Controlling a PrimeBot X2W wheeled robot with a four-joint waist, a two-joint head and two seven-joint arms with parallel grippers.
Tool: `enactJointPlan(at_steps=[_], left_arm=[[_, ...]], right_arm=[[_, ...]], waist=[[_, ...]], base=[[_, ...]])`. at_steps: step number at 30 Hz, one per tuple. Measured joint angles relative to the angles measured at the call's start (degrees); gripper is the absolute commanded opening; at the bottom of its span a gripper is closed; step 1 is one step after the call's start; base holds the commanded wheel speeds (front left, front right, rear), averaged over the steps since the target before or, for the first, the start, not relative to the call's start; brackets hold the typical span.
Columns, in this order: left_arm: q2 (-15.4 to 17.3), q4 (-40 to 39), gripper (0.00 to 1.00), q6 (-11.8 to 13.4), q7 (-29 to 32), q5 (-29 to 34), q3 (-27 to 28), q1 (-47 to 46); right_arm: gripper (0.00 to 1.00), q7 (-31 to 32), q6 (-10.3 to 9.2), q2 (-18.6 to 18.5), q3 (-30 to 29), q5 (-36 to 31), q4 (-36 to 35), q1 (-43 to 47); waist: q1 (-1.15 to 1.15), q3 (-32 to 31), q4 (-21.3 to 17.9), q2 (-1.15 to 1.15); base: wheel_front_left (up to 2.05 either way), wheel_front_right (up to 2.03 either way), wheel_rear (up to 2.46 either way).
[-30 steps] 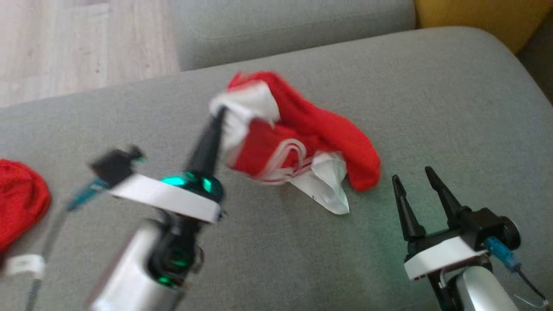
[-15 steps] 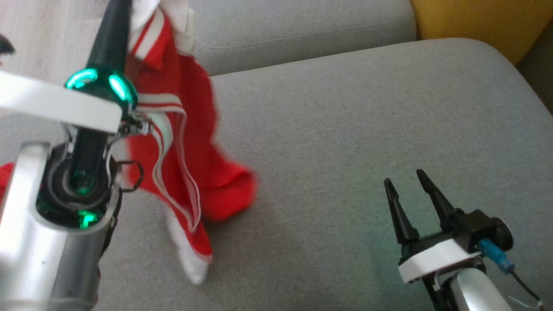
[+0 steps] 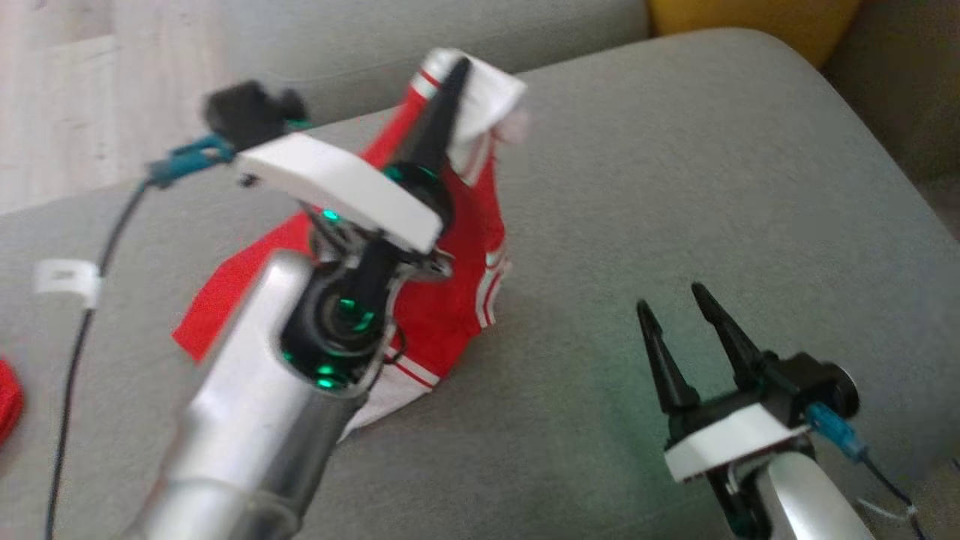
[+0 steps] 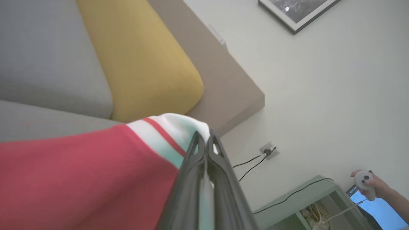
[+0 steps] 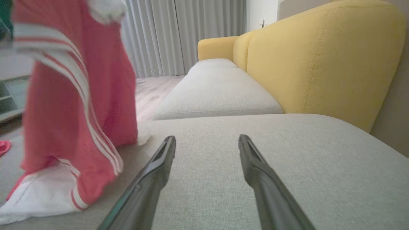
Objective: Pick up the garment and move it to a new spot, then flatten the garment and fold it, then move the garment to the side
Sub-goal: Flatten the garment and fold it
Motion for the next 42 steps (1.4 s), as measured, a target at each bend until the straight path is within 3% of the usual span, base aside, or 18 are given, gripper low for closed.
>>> enactJointPlan(at_steps=[8,11,12,14,15,20,28,35,42], left_arm=[[-2.7,13.0,0.00,-1.2,0.3,1.3,-4.1,-9.2],[-3.6,17.6,0.00,-2.2,-2.5,1.6,-4.6,-13.1],[-3.7,19.1,0.17,-2.4,-3.9,1.9,-4.7,-14.2],[-3.8,22.0,0.80,-2.6,-6.7,3.2,-5.7,-16.4],[-3.8,23.6,1.00,-3.2,-7.8,4.2,-6.4,-17.5],[-4.0,28.9,1.00,-6.1,-10.5,9.2,-13.0,-18.8],[-2.3,29.5,1.00,-7.5,-20.6,21.1,-20.7,-16.4],[3.1,25.5,1.00,-4.3,-24.5,28.6,-28.6,-4.1],[7.6,23.8,1.00,-1.0,-25.1,31.4,-32.0,2.5]], right_arm=[[1.00,0.0,0.00,1.8,3.0,2.3,-2.5,-5.9],[1.00,0.0,0.00,2.0,3.8,3.4,-3.2,-6.7],[1.00,0.0,0.00,2.0,4.1,3.8,-3.5,-6.8],[1.00,0.0,0.00,2.0,4.6,4.9,-4.4,-6.9],[1.00,0.0,0.00,2.1,4.9,5.5,-4.5,-7.0],[1.00,0.0,0.00,2.4,3.4,5.8,-5.0,-7.2],[1.00,0.0,0.00,2.4,0.7,3.1,-5.3,-6.8],[1.00,0.0,0.00,2.3,-2.0,0.5,-5.5,-4.5],[1.00,0.0,0.00,1.4,-3.0,-0.1,-5.5,-3.0]], waist=[[0.01,4.2,-7.0,0.00],[0.01,6.2,-9.4,0.00],[0.01,6.9,-10.1,0.00],[0.01,8.5,-11.2,0.00],[0.02,9.2,-11.7,0.00],[0.02,10.8,-12.7,0.00],[0.00,9.7,-8.4,0.00],[-0.01,8.1,-3.2,0.00],[0.00,7.0,1.1,0.00]], base=[[0.00,0.00,0.00],[0.00,0.00,0.00],[0.00,0.00,0.00],[0.00,0.00,0.00],[0.00,0.00,0.00],[0.00,0.00,0.00],[0.00,0.00,0.00],[0.00,0.00,0.00],[0.00,0.00,0.00]])
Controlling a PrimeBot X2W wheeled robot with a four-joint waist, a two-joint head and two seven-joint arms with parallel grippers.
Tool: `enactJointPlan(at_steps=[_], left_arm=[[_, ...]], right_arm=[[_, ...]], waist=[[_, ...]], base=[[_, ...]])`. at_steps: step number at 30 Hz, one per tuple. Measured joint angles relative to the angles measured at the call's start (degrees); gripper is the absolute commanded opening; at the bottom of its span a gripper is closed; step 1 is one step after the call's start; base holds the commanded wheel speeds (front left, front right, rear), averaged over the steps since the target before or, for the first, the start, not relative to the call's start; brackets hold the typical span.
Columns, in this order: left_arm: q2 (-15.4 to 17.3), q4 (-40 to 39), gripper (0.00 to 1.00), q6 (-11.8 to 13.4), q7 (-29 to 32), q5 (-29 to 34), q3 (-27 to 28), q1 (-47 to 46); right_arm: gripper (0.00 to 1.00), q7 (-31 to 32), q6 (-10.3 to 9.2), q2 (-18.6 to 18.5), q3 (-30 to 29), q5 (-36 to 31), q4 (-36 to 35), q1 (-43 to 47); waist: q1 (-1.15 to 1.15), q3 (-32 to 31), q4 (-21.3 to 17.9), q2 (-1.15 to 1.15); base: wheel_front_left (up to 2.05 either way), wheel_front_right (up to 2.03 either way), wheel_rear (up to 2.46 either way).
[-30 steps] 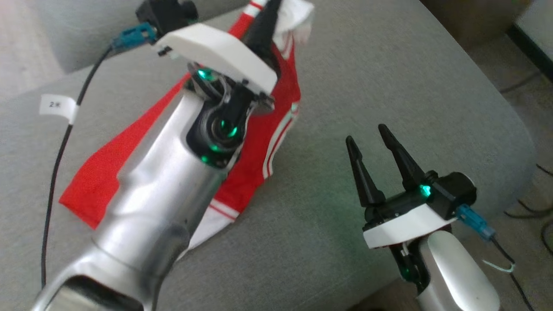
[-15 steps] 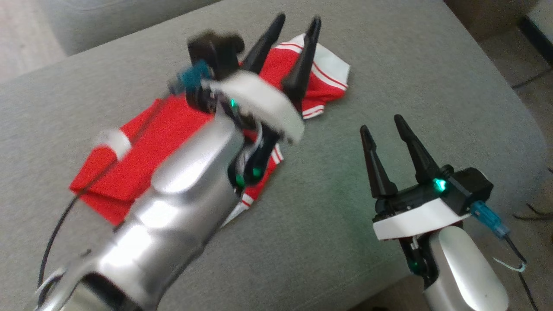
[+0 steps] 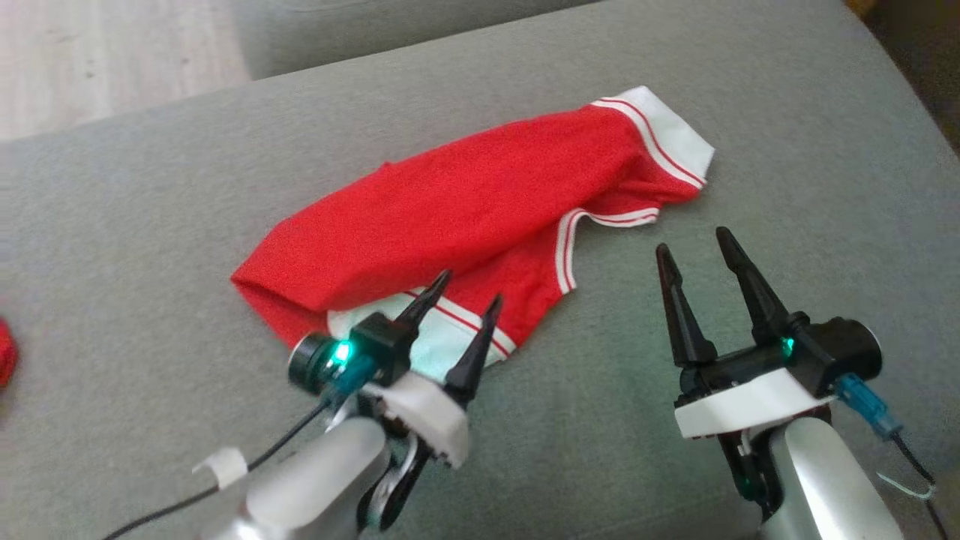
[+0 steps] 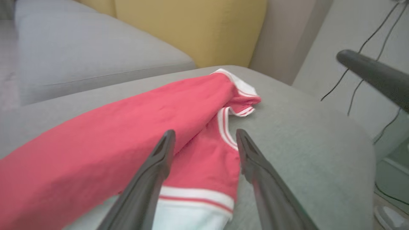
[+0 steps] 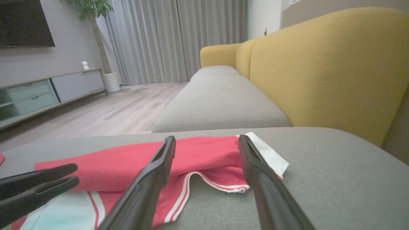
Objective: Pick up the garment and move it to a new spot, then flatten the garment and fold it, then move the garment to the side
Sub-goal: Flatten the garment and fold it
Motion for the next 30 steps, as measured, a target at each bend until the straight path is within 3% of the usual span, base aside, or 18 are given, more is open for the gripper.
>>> enactJointPlan(at_steps=[6,19,21,22,23,24,30], left_arm=[[2.8,0.2,1.00,2.2,-0.7,1.0,-1.4,4.2],[3.2,8.2,1.00,1.1,4.7,2.3,-6.0,5.6],[3.1,9.2,0.50,1.1,5.2,2.5,-6.4,4.7],[3.0,9.8,0.43,1.1,5.5,2.7,-6.6,4.2],[3.1,10.5,0.26,1.1,5.7,2.9,-6.8,3.6],[3.1,11.0,0.02,1.1,6.1,2.9,-6.9,3.1],[2.8,11.3,0.00,-1.6,8.5,1.1,-7.0,2.1]], right_arm=[[1.00,0.0,0.00,-0.1,0.3,-0.3,0.0,0.0],[1.00,0.0,0.00,-1.0,1.4,-0.2,0.4,-0.2],[1.00,0.0,0.00,-1.1,1.4,-0.2,0.4,-0.2],[1.00,0.0,0.00,-1.1,1.4,-0.2,0.4,-0.2],[1.00,0.0,0.00,-1.2,1.4,-0.2,0.4,-0.2],[1.00,0.0,0.00,-1.3,1.4,-0.2,0.4,-0.2],[1.00,0.0,0.00,-1.3,1.4,-0.1,0.6,-0.3]], waist=[[0.00,-0.3,2.8,0.00],[0.00,0.6,3.2,0.00],[0.00,0.7,2.9,0.00],[0.00,0.7,2.7,0.00],[0.00,0.7,2.6,0.00],[0.00,0.8,2.4,0.00],[0.01,0.4,0.8,0.00]], base=[[0.00,0.00,0.00],[0.00,0.00,0.00],[0.00,0.00,0.00],[0.00,0.00,0.00],[0.00,0.00,0.00],[0.00,0.00,0.00],[0.00,0.00,0.00]])
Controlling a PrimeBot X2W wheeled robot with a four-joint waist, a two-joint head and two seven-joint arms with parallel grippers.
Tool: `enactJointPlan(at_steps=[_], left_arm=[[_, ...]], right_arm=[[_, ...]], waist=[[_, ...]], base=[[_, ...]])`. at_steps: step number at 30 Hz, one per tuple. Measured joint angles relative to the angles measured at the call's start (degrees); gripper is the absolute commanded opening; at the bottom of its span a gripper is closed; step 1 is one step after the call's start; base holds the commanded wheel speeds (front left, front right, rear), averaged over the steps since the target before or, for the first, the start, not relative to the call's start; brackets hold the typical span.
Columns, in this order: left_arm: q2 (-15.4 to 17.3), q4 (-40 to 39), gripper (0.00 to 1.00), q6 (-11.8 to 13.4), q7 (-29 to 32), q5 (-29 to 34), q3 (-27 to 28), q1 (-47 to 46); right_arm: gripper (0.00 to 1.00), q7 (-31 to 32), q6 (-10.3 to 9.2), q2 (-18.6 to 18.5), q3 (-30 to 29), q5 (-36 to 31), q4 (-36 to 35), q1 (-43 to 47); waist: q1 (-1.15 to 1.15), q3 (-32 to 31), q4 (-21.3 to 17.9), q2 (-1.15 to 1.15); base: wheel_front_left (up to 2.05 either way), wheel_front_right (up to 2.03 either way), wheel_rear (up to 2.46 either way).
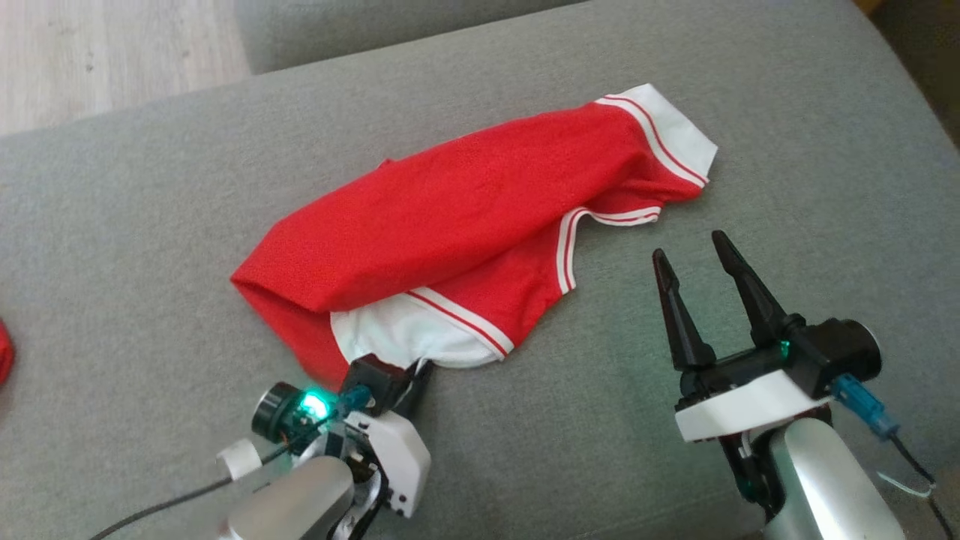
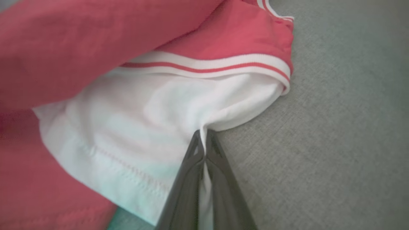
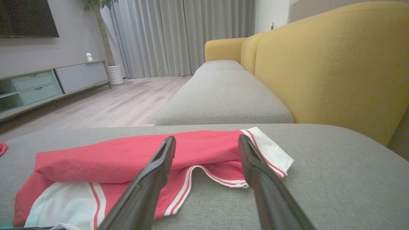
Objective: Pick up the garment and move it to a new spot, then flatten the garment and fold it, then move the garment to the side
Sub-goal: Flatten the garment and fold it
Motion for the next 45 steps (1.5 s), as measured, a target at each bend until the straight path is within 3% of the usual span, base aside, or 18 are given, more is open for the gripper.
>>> enactJointPlan(at_steps=[5,15,23,24,25,26,33,39,45], left_arm=[[-2.0,-4.5,0.00,-4.1,4.2,-1.0,-1.5,-0.2],[-10.5,-10.3,0.00,-6.4,7.0,-1.1,-2.8,-6.1],[-13.2,-10.4,0.00,-10.3,-1.3,-5.2,-3.0,-5.4],[-13.2,-10.9,0.34,-10.5,-2.8,-5.7,-3.3,-5.2],[-13.2,-11.3,0.56,-10.5,-3.9,-6.0,-3.8,-5.2],[-13.2,-11.3,1.00,-10.4,-4.4,-6.5,-4.1,-5.2],[-12.6,-10.7,1.00,-8.8,-6.6,-8.6,-5.0,-5.2],[-12.7,-10.0,1.00,-5.2,-10.7,-8.8,-2.2,-5.4],[-6.1,-12.9,1.00,0.0,-12.2,-8.8,3.4,-2.3]], right_arm=[[1.00,0.0,0.00,0.2,0.0,0.2,0.1,0.0],[1.00,0.0,0.00,1.2,1.2,0.4,-0.5,0.0],[1.00,0.0,0.00,1.3,1.1,0.9,-0.3,0.0],[1.00,0.0,0.00,1.3,1.0,0.9,-0.3,0.0],[1.00,0.0,0.00,1.4,1.0,0.9,-0.3,0.0],[1.00,-0.2,0.00,1.4,1.0,0.9,-0.4,0.0],[1.00,-0.5,0.00,1.8,0.2,0.9,-0.7,0.0],[1.00,-0.5,0.00,2.0,-1.0,0.8,-0.4,0.2],[1.00,-0.5,0.00,1.9,-2.0,0.3,-0.3,1.5]], waist=[[0.00,-1.3,-1.3,0.00],[0.00,-2.7,-6.1,0.00],[0.00,-2.4,-10.6,0.00],[0.00,-2.2,-10.9,0.00],[0.00,-2.0,-11.1,0.00],[0.00,-1.8,-11.3,0.00],[0.00,-1.1,-11.0,0.00],[0.00,-1.7,-8.6,0.00],[0.00,-3.2,-5.1,0.00]], base=[[0.00,0.00,0.00],[0.00,0.00,0.00],[0.00,0.00,0.00],[0.00,0.00,0.00],[0.00,0.00,0.00],[0.00,0.00,0.00],[0.00,0.00,0.00],[0.00,0.00,0.00],[0.00,0.00,0.00]])
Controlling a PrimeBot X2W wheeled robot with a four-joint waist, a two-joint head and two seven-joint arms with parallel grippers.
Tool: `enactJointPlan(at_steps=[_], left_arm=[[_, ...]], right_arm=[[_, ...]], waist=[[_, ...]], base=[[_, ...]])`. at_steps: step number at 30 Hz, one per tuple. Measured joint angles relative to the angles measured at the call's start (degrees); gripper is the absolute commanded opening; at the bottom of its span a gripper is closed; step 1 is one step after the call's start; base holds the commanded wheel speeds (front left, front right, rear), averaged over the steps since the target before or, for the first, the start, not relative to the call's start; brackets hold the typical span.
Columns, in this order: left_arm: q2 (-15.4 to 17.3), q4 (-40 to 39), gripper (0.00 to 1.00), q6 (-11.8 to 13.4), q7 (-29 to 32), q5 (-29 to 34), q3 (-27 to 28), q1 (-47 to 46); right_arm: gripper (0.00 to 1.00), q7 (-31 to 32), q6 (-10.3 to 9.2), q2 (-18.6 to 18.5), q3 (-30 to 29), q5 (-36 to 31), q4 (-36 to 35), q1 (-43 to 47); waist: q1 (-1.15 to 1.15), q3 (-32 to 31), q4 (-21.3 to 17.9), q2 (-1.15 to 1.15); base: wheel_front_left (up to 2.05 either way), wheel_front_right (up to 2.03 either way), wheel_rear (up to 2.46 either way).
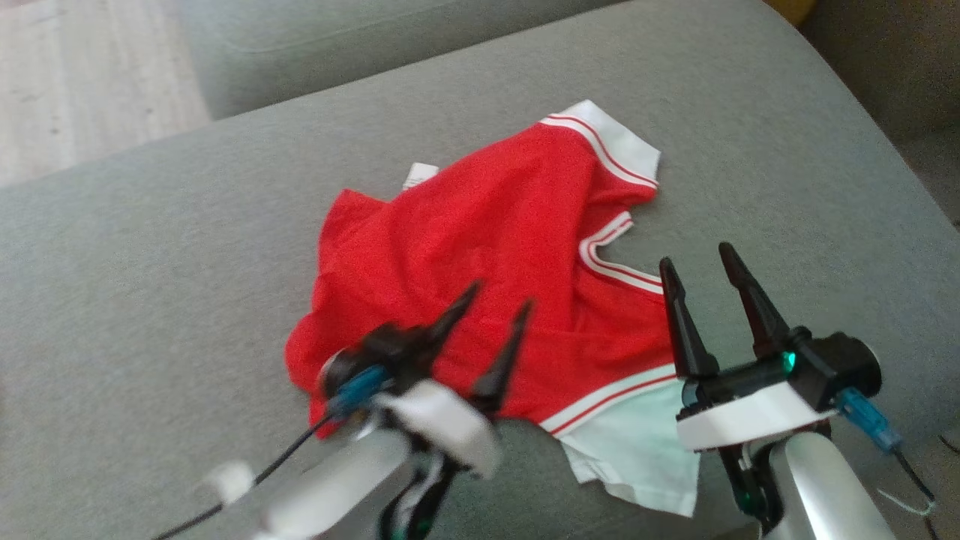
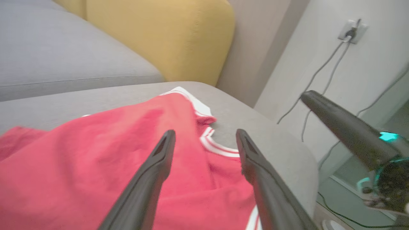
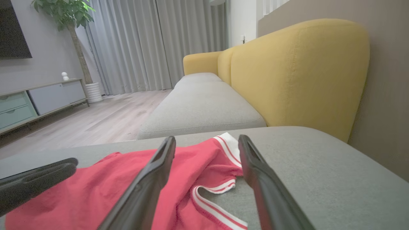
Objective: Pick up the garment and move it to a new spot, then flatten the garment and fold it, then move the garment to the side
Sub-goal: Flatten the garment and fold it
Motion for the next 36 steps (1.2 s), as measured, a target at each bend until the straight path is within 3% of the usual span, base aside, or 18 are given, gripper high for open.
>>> enactJointPlan(at_steps=[6,15,24,36], left_arm=[[7.5,-5.5,1.00,4.7,-0.5,-0.2,5.5,10.4],[12.0,-8.0,1.00,9.2,-0.5,1.7,12.6,18.9],[9.9,0.3,1.00,5.4,-0.3,0.1,11.4,21.3],[5.2,13.3,1.00,1.2,-0.1,-0.2,11.0,15.7]], right_arm=[[1.00,0.0,0.00,-0.2,0.0,-0.2,-0.1,1.2],[1.00,0.0,0.00,-0.8,-0.3,-0.5,-0.1,1.3],[1.00,0.0,0.00,-1.0,0.5,-0.5,0.1,1.3],[1.00,0.0,0.00,-2.2,1.6,-0.5,0.5,1.0]], waist=[[0.00,-1.4,3.6,0.00],[0.00,-1.9,8.8,0.00],[0.00,-1.6,10.7,0.00],[0.00,-1.2,7.8,0.00]], base=[[0.00,0.00,0.00],[0.00,0.00,0.00],[0.00,0.00,0.00],[0.00,0.00,0.00]])
